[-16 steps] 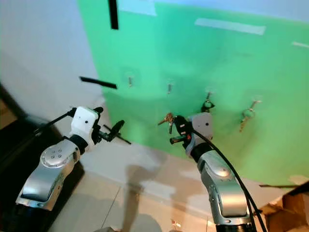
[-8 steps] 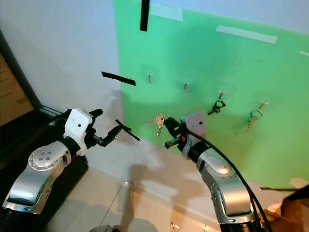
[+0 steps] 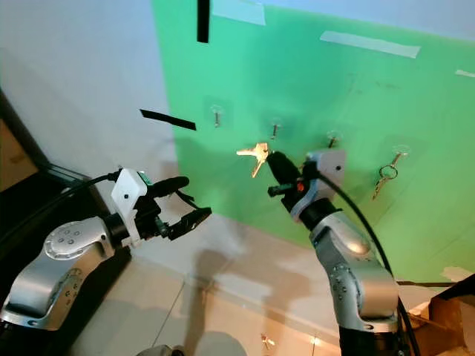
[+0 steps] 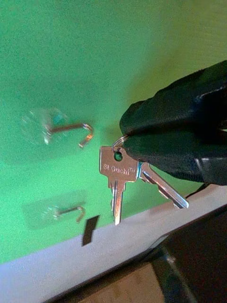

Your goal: Hang keys on a hook

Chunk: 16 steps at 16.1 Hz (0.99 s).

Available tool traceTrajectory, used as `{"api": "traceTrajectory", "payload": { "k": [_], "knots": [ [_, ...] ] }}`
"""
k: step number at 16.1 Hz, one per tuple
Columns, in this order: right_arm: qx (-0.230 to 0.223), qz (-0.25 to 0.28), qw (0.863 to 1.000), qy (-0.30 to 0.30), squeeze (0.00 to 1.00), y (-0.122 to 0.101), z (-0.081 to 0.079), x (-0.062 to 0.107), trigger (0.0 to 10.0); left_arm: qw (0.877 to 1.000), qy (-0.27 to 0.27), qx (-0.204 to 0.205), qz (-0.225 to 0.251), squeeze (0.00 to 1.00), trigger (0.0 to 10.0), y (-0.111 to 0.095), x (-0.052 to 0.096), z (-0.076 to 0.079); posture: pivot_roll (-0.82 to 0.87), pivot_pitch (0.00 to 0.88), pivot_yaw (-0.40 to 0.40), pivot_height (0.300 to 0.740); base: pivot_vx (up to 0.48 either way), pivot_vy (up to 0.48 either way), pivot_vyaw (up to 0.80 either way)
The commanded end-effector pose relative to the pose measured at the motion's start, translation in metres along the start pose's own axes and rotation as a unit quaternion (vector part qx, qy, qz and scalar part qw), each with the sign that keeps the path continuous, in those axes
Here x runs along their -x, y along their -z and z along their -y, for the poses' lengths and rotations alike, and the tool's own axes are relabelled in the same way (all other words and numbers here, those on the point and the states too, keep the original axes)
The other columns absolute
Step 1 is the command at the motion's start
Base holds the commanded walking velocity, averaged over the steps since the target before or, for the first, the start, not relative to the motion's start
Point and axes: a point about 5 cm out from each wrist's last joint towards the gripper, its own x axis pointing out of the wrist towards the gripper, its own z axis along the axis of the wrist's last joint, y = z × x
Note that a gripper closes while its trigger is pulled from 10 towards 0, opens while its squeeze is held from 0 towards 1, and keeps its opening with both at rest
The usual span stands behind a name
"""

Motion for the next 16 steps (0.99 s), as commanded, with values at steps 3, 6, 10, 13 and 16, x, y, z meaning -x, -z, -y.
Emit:
{"api": "traceTrajectory", "payload": {
  "k": [3,6,10,13,16],
  "knots": [
    [-0.034,0.038,0.999,-0.010,0.00,-0.0141,-0.0060,-0.0005,10.0,1.000,0.020,0.000,-0.007,0.00,10.0,-0.0022,0.0018,0.0020,-0.05,0.000,0.016,0.740,0.000,0.000,0.00],
    [-0.043,0.040,0.998,-0.012,0.00,-0.0149,-0.0074,0.0009,10.0,1.000,0.023,0.001,-0.011,0.00,10.0,-0.0023,0.0031,0.0022,-0.06,0.000,0.021,0.740,0.000,0.000,0.00],
    [-0.046,0.040,0.998,-0.018,0.00,-0.0155,-0.0088,0.0012,10.0,1.000,0.025,0.001,-0.012,0.00,10.0,-0.0022,0.0031,0.0021,-0.06,0.000,0.022,0.740,0.000,0.000,0.00],
    [-0.046,0.040,0.998,-0.018,0.00,-0.0155,-0.0088,0.0012,10.0,1.000,0.025,0.001,-0.012,0.00,10.0,-0.0022,0.0031,0.0021,-0.06,0.000,0.022,0.740,0.000,0.000,0.00],
    [-0.046,0.040,0.998,-0.018,0.00,-0.0155,-0.0088,0.0012,10.0,1.000,0.025,0.001,-0.012,0.00,10.0,-0.0022,0.0031,0.0021,-0.06,0.000,0.022,0.740,0.000,0.000,0.00]
  ]
}}
